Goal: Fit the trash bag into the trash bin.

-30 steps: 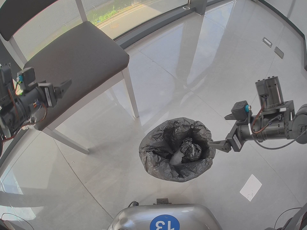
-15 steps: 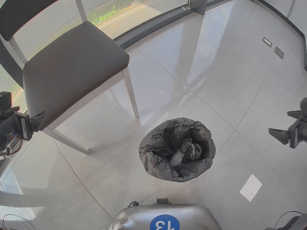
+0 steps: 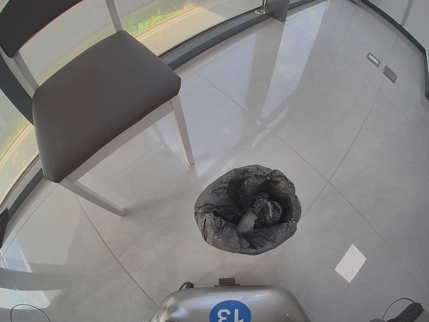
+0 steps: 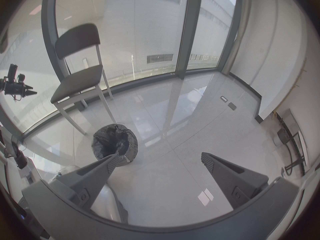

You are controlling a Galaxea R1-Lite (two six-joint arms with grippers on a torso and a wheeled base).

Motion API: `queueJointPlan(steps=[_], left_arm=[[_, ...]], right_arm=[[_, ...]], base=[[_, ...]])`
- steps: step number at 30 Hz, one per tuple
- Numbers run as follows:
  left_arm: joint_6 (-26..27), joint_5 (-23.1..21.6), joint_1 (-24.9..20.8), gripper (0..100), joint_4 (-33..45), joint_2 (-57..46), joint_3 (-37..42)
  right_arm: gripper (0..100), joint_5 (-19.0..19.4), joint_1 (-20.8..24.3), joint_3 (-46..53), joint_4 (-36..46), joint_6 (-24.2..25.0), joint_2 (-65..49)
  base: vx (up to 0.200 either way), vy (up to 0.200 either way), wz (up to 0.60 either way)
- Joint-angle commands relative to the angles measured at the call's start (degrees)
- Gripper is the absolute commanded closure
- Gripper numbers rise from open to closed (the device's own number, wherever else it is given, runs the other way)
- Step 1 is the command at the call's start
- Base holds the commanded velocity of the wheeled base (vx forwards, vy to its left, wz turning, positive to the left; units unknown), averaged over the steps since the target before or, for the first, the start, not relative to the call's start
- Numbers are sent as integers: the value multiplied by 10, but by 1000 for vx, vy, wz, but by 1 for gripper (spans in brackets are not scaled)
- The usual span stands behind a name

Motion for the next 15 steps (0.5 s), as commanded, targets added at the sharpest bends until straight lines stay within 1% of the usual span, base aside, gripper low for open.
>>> queueJointPlan(steps=[1,2,3,4,7,11,12,13,15], left_arm=[[-1,7,36,0,57,-187,71],[-3,7,37,0,58,-216,95],[-6,7,40,0,59,-235,111],[-11,7,42,0,59,-250,123],[-29,7,43,0,69,-288,155],[-86,3,53,0,66,-293,176],[-86,3,53,0,66,-293,176],[-115,-7,53,0,53,-293,202],[-125,-15,53,0,26,-293,227]], right_arm=[[0,-17,-11,68,61,27,-185],[0,-47,-16,80,60,43,-187],[0,-60,-17,89,57,56,-187],[0,-65,-16,98,53,66,-187],[0,-65,-16,142,13,73,-187],[0,-65,-16,217,-80,74,-186],[0,-65,-16,217,-80,74,-186],[0,-74,-17,277,-144,67,-186],[0,-76,-22,327,-199,57,-189]], base=[[0,0,0],[0,0,0],[0,0,0],[0,0,0],[0,0,0],[0,0,0],[0,0,0],[0,0,0],[0,0,0]])
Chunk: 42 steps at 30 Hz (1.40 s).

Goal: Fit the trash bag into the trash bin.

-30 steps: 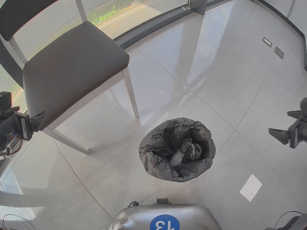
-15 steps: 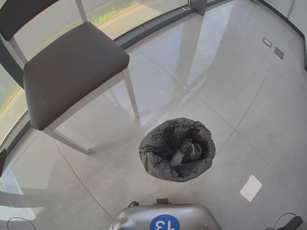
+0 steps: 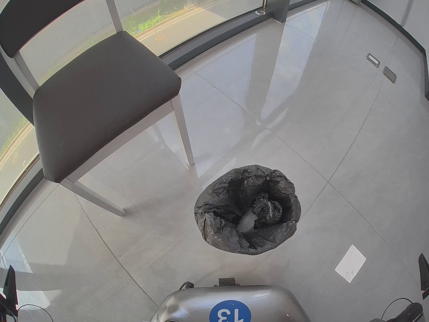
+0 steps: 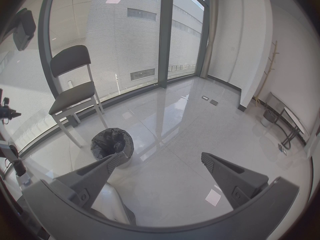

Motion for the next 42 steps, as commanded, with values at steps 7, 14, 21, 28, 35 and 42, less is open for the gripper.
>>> queueJointPlan(steps=[7,14,21,28,35,42], left_arm=[[-29,-72,9,0,-208,-32,219],[-15,-150,10,0,-295,-33,256],[8,-235,8,0,-282,-32,263],[14,-235,11,0,-285,-35,264],[14,-236,33,0,-286,-75,264],[0,-234,33,0,-286,-75,264]], right_arm=[[0,61,-31,160,-166,-31,-59],[0,57,-32,161,-168,-30,-59],[0,57,-32,162,-170,-15,-59],[0,125,-31,154,-144,-25,-59],[0,191,-30,151,-140,2,-57],[0,48,-34,150,-136,12,-59]], base=[[0,0,0],[0,0,0],[0,0,0],[0,0,0],[0,0,0],[0,0,0]])
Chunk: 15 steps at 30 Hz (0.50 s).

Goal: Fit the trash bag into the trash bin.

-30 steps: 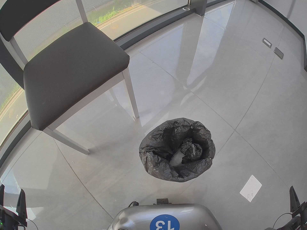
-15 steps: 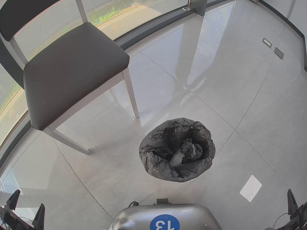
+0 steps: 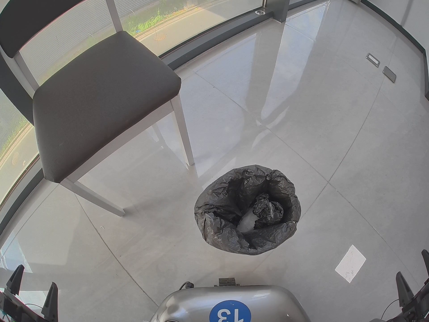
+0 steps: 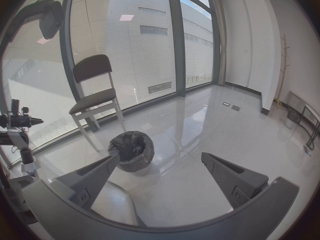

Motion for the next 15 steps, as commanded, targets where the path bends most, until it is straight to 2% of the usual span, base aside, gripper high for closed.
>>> queueJointPlan(steps=[1,2,3,5,8,11,12,13,14,15], left_arm=[[-3,1,1,0,-1,-11,10],[-3,1,1,0,-1,-11,10],[-3,1,1,0,-1,-11,10],[-3,0,1,0,-1,-11,10],[-3,1,0,0,0,-11,10],[-3,1,0,0,0,-11,10],[-3,1,0,0,0,-11,10],[-3,1,0,0,0,-11,10],[-3,1,0,0,0,-11,10],[-3,1,0,0,0,-11,10]], right_arm=[[0,-129,-2,-1,0,11,-6],[0,-153,-2,-2,0,9,-6],[0,-156,-2,-2,0,9,-6],[0,-187,-2,-5,5,-17,-6],[0,-196,-2,-5,7,3,-4],[0,-181,3,-6,8,5,0],[0,-120,3,-5,9,-12,0],[0,-110,3,-5,9,-14,0],[0,-77,3,-5,9,-21,1],[0,-76,3,-5,9,-22,3]], base=[[0,0,0],[0,0,0],[0,0,0],[0,0,0],[0,0,0],[0,0,0],[0,0,0],[0,0,0],[0,0,0],[0,0,0]])
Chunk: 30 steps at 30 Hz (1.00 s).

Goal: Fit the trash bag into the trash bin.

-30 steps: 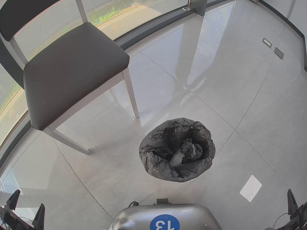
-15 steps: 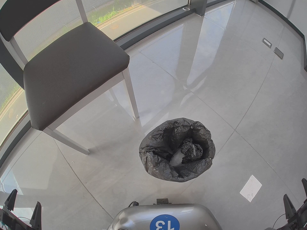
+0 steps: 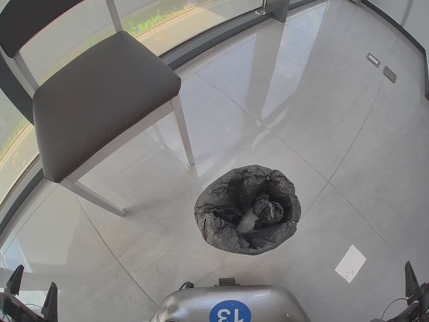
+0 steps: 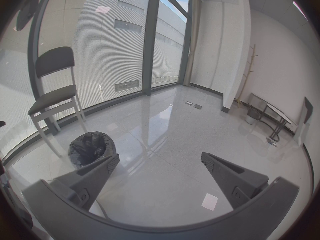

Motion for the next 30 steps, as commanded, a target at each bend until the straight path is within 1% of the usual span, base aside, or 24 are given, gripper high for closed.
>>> queueJointPlan(steps=[1,3,5,6,8,10,11,12,13,14,15,16,17,18,20,21,22,24,26,27,29,30], left_arm=[[0,0,0,0,0,-7,10],[0,0,0,0,0,-7,10],[0,0,0,0,0,-7,10],[0,0,0,0,0,-7,10],[0,0,0,0,0,-7,10],[0,0,0,0,0,-7,10],[0,0,0,0,0,-7,10],[0,0,0,0,0,-7,10],[0,0,0,0,0,-7,10],[0,0,0,0,0,-7,10],[0,0,0,0,0,-7,10],[0,0,0,0,0,-7,10],[0,0,0,0,0,-7,10],[0,0,0,0,0,-7,10],[0,0,0,0,0,-7,10],[0,0,0,0,0,-7,10],[0,0,0,0,0,-7,10],[0,0,0,0,0,-7,10],[0,0,0,0,0,-7,10],[0,0,0,0,0,-7,10],[0,0,0,0,0,-7,10],[0,0,0,0,0,-7,10]], right_arm=[[0,62,2,0,1,-17,3],[0,76,2,0,1,-22,3],[0,123,2,0,1,-30,3],[0,138,2,1,1,-27,3],[0,157,2,2,-4,-9,3],[0,160,2,3,-6,19,0],[0,157,0,3,-7,57,-1],[0,157,0,3,-7,58,-2],[0,133,0,3,-8,71,-2],[0,80,0,3,-8,50,-1],[0,80,0,3,-8,50,-1],[0,-34,0,7,-16,-4,-1],[0,-34,0,7,-16,-4,-1],[0,-69,0,9,-31,-36,-1],[0,-43,1,9,-26,-46,-1],[0,-28,1,8,-21,-37,-1],[0,-21,1,7,-19,-16,-1],[0,11,2,6,-15,51,-1],[0,37,1,7,-16,79,-1],[0,44,1,7,-16,80,-1],[0,64,2,7,-17,67,-1],[0,90,2,8,-18,40,-1]], base=[[0,0,0],[0,0,0],[0,0,0],[0,0,0],[0,0,0],[0,0,0],[0,0,0],[0,0,0],[0,0,0],[0,0,0],[0,0,0],[0,0,0],[0,0,0],[0,0,0],[0,0,0],[0,0,0],[0,0,0],[0,0,0],[0,0,0],[0,0,0],[0,0,0],[0,0,0]])
